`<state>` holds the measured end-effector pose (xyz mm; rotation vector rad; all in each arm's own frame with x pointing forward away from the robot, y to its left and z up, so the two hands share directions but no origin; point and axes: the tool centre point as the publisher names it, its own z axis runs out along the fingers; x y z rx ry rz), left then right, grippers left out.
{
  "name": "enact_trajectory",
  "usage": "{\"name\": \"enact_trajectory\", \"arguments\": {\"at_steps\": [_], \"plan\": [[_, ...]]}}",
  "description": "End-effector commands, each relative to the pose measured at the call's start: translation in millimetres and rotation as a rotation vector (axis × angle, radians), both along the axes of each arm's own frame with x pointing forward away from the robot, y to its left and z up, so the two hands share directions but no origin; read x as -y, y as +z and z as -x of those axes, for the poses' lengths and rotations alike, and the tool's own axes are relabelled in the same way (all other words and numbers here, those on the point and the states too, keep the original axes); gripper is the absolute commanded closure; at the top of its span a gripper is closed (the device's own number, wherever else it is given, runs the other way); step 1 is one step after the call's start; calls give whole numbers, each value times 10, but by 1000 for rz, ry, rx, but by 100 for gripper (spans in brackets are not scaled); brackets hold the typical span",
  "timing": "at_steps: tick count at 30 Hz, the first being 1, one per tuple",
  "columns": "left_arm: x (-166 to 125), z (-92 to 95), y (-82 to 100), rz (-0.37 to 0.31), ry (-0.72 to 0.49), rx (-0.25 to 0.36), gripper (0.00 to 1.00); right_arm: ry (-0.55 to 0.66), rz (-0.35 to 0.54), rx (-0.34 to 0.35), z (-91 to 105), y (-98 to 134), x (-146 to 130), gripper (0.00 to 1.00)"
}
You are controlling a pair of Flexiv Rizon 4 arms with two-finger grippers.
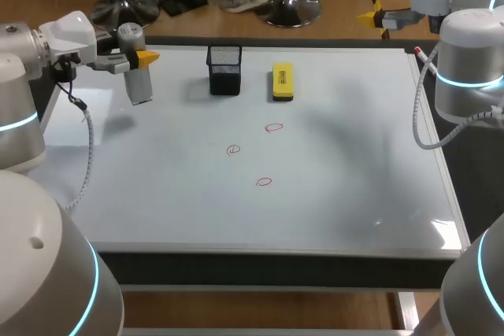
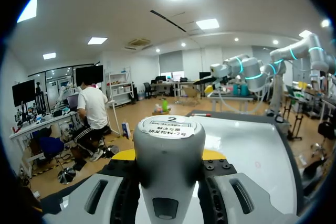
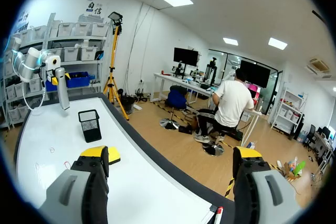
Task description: Pick up the inspection probe, press it on each red-marked spot on the whiteboard one by one, put down the probe, pick up the eraser, and wipe off all the red marks.
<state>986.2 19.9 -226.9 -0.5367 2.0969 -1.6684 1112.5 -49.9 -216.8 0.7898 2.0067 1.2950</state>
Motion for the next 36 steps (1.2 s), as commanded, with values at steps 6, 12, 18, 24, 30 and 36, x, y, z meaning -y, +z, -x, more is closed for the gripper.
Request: {"name": "enact_trajectory", "arguments": {"at_steps": [6, 12, 18, 24, 30, 36], "plan": [[-3, 6, 5, 1, 1, 2, 100, 1, 0, 0, -4, -2, 3, 0], [-3, 6, 5, 1, 1, 2, 100, 157, 87, -24, -47, -31, -139, 0], [-3, 6, 5, 1, 1, 2, 100, 376, 301, -52, -33, -112, -338, 0], [-3, 6, 5, 1, 1, 2, 100, 628, 538, -113, -31, -235, -553, 0], [-3, 6, 5, 1, 1, 2, 100, 855, 777, -162, -45, -349, -790, 0], [-3, 6, 5, 1, 1, 2, 100, 1029, 941, -179, -39, -428, -987, 0]]}}
